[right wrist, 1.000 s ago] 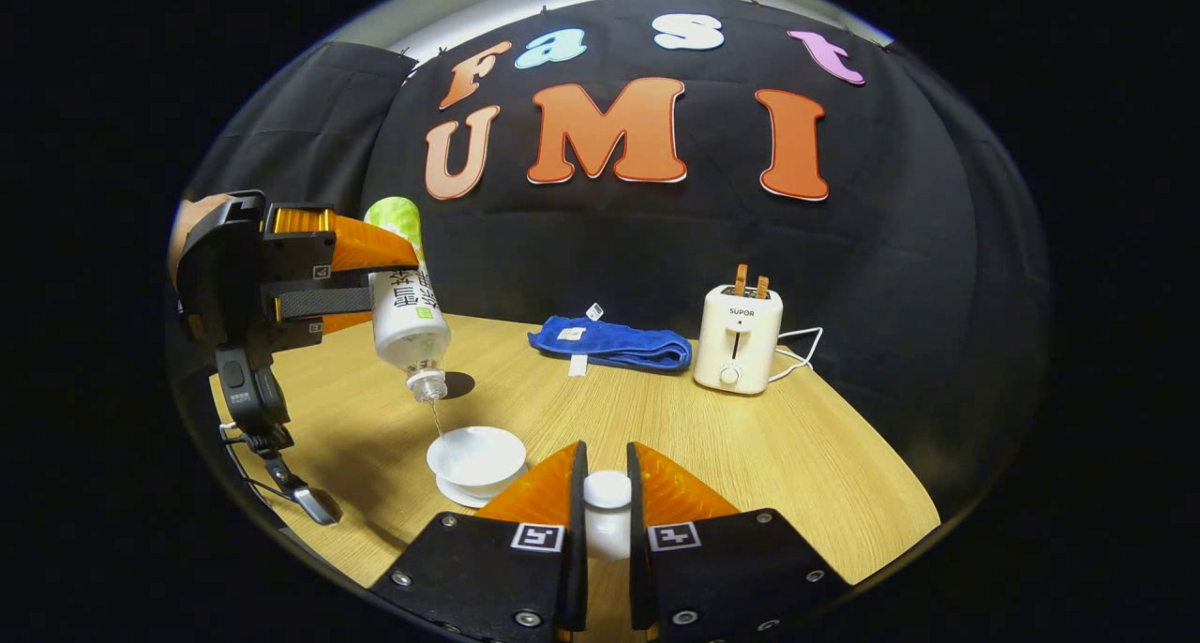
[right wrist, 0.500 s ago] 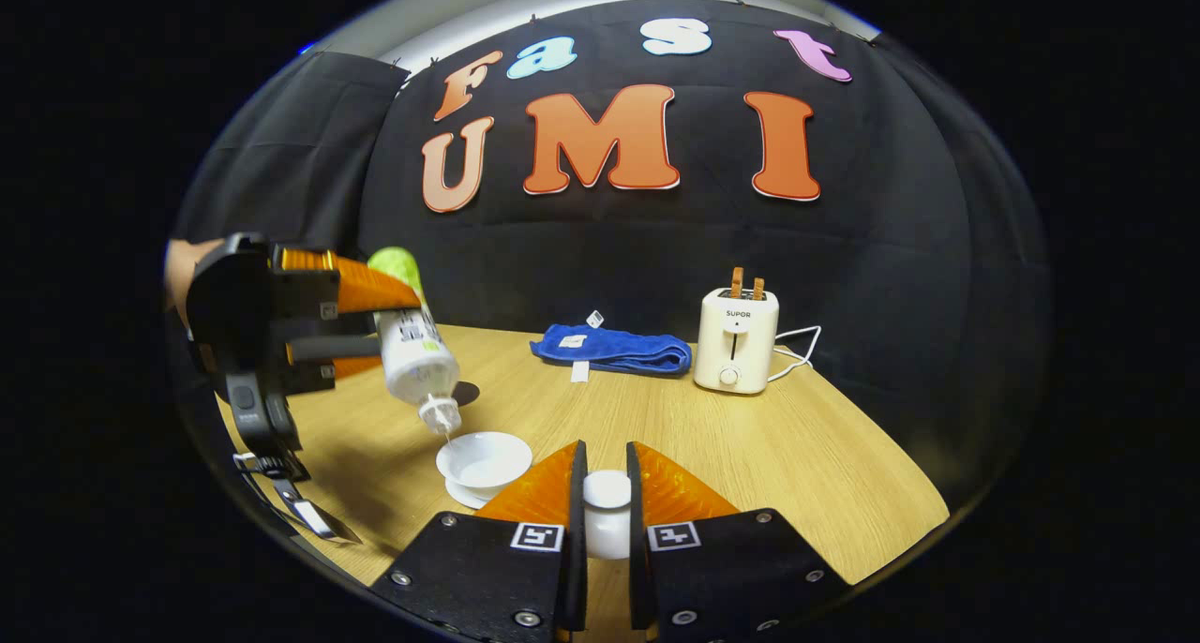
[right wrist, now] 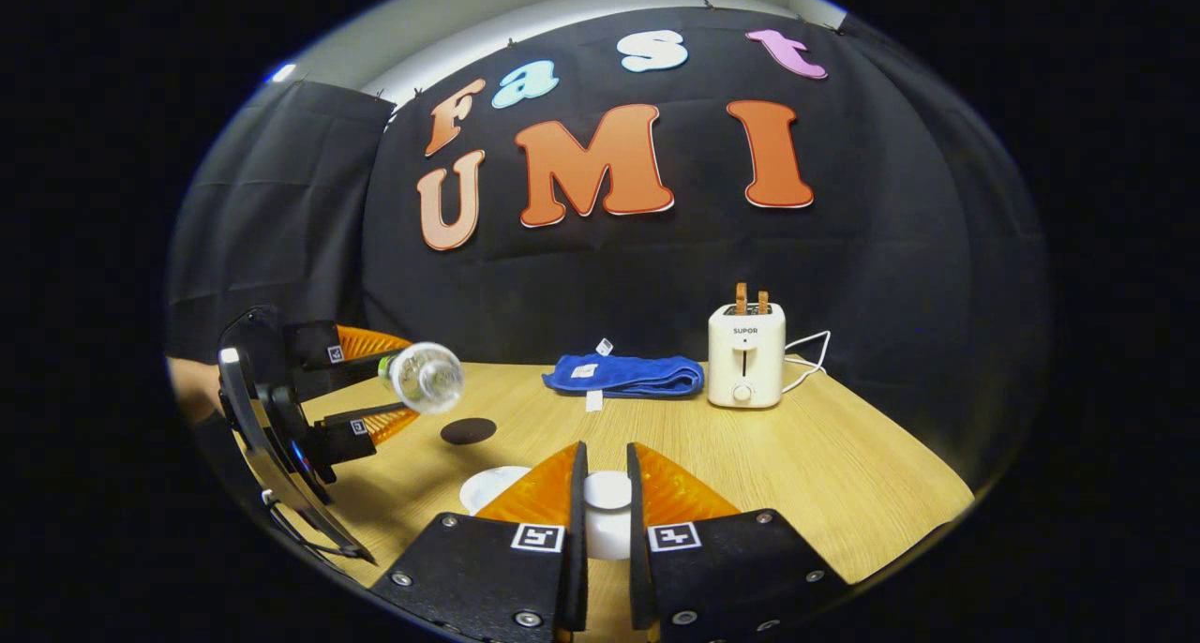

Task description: Open the teacup lid with one hand, grasp the water bottle and pour water into the teacup with the other hand; after pouring, place the water bottle on the coaster and then close the teacup lid.

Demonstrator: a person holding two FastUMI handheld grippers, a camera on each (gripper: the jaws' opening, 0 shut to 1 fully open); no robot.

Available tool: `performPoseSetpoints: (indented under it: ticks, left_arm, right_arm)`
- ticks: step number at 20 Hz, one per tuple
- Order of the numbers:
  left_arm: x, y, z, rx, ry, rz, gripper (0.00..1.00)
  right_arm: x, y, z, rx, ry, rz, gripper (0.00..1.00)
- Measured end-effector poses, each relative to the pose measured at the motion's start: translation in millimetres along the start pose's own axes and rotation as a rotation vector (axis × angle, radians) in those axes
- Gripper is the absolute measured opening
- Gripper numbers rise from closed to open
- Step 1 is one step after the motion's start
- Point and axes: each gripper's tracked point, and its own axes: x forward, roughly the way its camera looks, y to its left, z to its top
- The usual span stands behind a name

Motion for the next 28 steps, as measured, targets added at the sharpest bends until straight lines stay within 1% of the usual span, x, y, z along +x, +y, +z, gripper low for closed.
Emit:
performPoseSetpoints:
  ticks: [2, 3, 4, 5, 10, 13, 14, 17, 18, 20, 23, 24, 25, 27, 28]
  left_arm:
    - [1, 17, -3, -0.130, -0.012, 0.050, 0.61]
    - [3, 25, -3, -0.172, -0.016, 0.076, 0.65]
    - [5, 33, -4, -0.215, -0.021, 0.107, 0.62]
    - [9, 37, -7, -0.272, -0.029, 0.128, 0.65]
    - [27, 57, -18, -0.657, -0.049, 0.196, 0.64]
    - [37, 58, -41, -0.883, -0.027, 0.203, 0.64]
    - [40, 53, -48, -0.948, -0.014, 0.199, 0.61]
    - [61, 38, -70, -1.118, 0.039, 0.157, 0.63]
    - [67, 32, -79, -1.153, 0.063, 0.153, 0.64]
    - [78, 17, -92, -1.200, 0.112, 0.130, 0.65]
    - [91, -9, -109, -1.223, 0.183, 0.085, 0.65]
    - [94, -13, -111, -1.233, 0.196, 0.075, 0.63]
    - [96, -15, -115, -1.238, 0.209, 0.071, 0.63]
    - [98, -18, -122, -1.252, 0.225, 0.068, 0.63]
    - [97, -21, -125, -1.270, 0.234, 0.064, 0.64]
  right_arm:
    - [6, 6, 3, 0.005, -0.005, 0.003, 0.18]
    - [10, 10, 6, 0.009, -0.009, 0.005, 0.18]
    - [13, 15, 6, 0.008, -0.007, 0.006, 0.18]
    - [17, 19, 7, 0.003, -0.006, 0.004, 0.18]
    - [34, 45, 12, -0.021, -0.012, 0.029, 0.18]
    - [42, 52, 15, -0.027, -0.017, 0.033, 0.18]
    - [43, 55, 15, -0.026, -0.018, 0.041, 0.18]
    - [49, 56, 13, -0.030, -0.012, 0.047, 0.18]
    - [51, 55, 11, -0.032, -0.006, 0.044, 0.18]
    - [54, 52, 8, -0.031, 0.004, 0.042, 0.18]
    - [60, 52, -1, -0.023, 0.028, 0.043, 0.18]
    - [63, 51, -4, -0.027, 0.037, 0.034, 0.18]
    - [66, 49, -7, -0.037, 0.047, 0.027, 0.18]
    - [68, 54, -12, -0.045, 0.067, 0.036, 0.18]
    - [70, 57, -14, -0.047, 0.072, 0.041, 0.18]
